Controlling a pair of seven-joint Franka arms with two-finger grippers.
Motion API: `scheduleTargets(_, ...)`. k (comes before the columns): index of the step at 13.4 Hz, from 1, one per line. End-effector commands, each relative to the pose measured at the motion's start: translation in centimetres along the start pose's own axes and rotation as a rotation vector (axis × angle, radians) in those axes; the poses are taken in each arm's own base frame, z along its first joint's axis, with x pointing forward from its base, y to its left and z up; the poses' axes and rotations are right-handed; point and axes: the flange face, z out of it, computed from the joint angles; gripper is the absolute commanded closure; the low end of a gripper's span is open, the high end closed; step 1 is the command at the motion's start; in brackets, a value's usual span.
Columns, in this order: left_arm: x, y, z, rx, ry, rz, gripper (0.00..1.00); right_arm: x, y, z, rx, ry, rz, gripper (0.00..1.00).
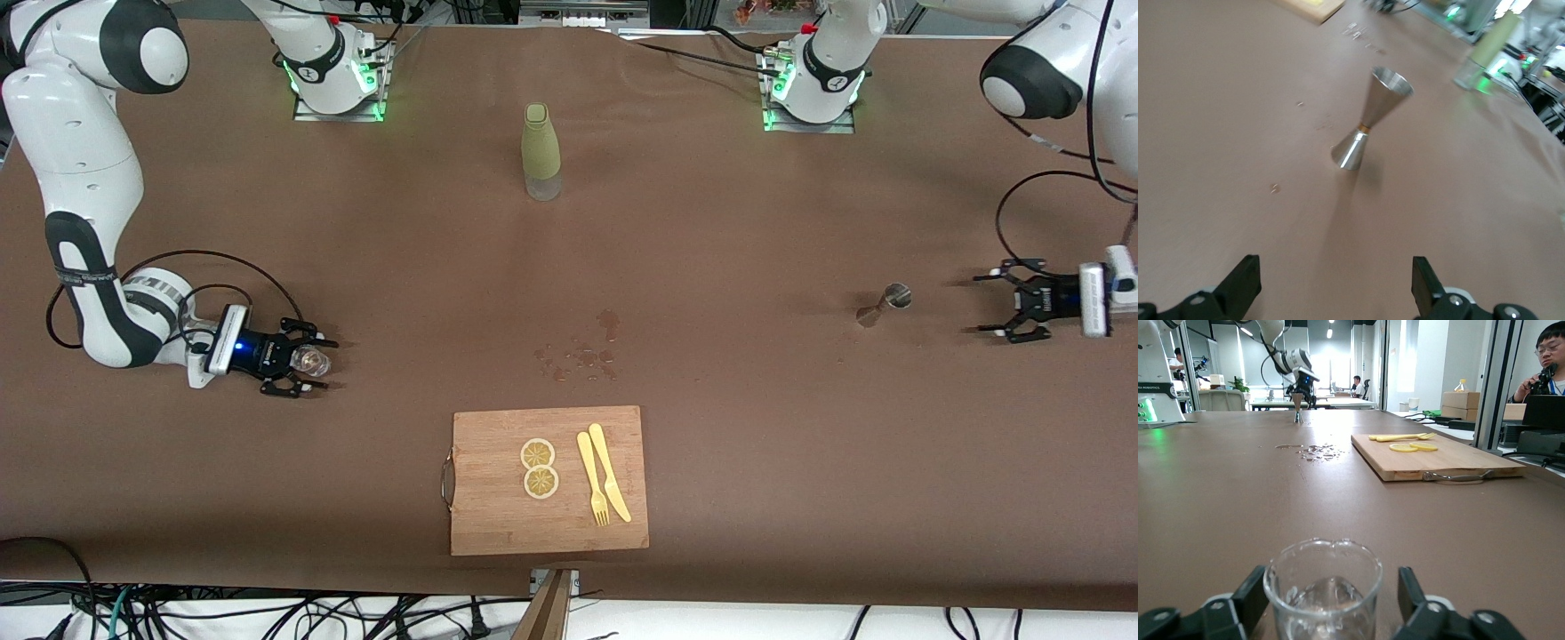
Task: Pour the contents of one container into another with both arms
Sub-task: 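Lower the glass onto the table while the left gripper sets down the jigger, then open both grippers and release the glass and the jigger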
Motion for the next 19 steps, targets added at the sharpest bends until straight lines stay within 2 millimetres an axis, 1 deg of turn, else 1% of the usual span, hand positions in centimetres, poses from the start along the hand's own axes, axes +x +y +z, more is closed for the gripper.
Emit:
scheduleTargets(1, 7.0, 2.1, -5.8, 0.067, -0.175, -0.294, 0.00, 0.0, -0.4, -2.2, -0.038, -0.013, 0.015, 0.00)
scheduleTargets(2, 9.1, 2.9, -7.3, 0.101, -0.196, -0.351, 0.00, -0.1, -0.5, -3.1, -0.046, -0.019, 0.020, 0.00)
scheduleTargets(4, 13.1, 4.0, -9.1, 0.175, -0.240, -0.354, 0.00, 0.6, -0.3, -5.6, -0.049, -0.059, 0.062, 0.00)
scheduleTargets(6, 16.8, 5.2, -10.0, 0.239, -0.300, -0.483, 0.00, 2.9, 0.4, -8.9, -0.033, -0.135, 0.117, 0.00)
scheduleTargets(8, 21.0, 7.0, -10.4, 0.286, -0.324, -0.615, 0.00, 5.7, 0.8, -11.6, -0.024, -0.207, 0.189, 0.00)
scheduleTargets(9, 23.7, 8.0, -10.4, 0.317, -0.346, -0.676, 0.00, 7.2, 1.0, -12.6, -0.018, -0.245, 0.238, 0.00)
scheduleTargets(11, 29.2, 10.5, -10.0, 0.399, -0.384, -0.813, 0.00, 10.7, 1.5, -13.6, -0.003, -0.324, 0.351, 0.00)
scheduleTargets(13, 34.6, 13.0, -8.7, 0.484, -0.436, -0.917, 0.00, 13.7, 1.7, -14.7, -0.005, -0.415, 0.471, 0.00)
scheduleTargets(14, 37.2, 14.3, -7.6, 0.524, -0.466, -0.941, 0.00, 15.6, 1.9, -14.9, -0.012, -0.468, 0.522, 0.00)
scheduleTargets(15, 39.9, 15.6, -6.3, 0.554, -0.490, -0.941, 0.00, 18.3, 2.1, -14.9, -0.021, -0.541, 0.588, 0.00)
scheduleTargets(16, 41.9, 17.1, -5.9, 0.586, -0.509, -0.920, 0.00, 21.1, 2.3, -15.4, -0.050, -0.608, 0.662, 0.00)
scheduleTargets(17, 43.7, 18.5, -5.5, 0.610, -0.530, -0.881, 0.00, 23.9, 2.4, -15.1, -0.079, -0.665, 0.728, 0.00)
scheduleTargets(18, 44.9, 19.4, -5.4, 0.630, -0.538, -0.854, 0.00, 27.2, 2.5, -14.6, -0.120, -0.721, 0.781, 0.00)
scheduleTargets(19, 45.9, 19.9, -4.8, 0.636, -0.545, -0.834, 0.00, 29.8, 2.3, -14.5, -0.164, -0.781, 0.845, 0.00)
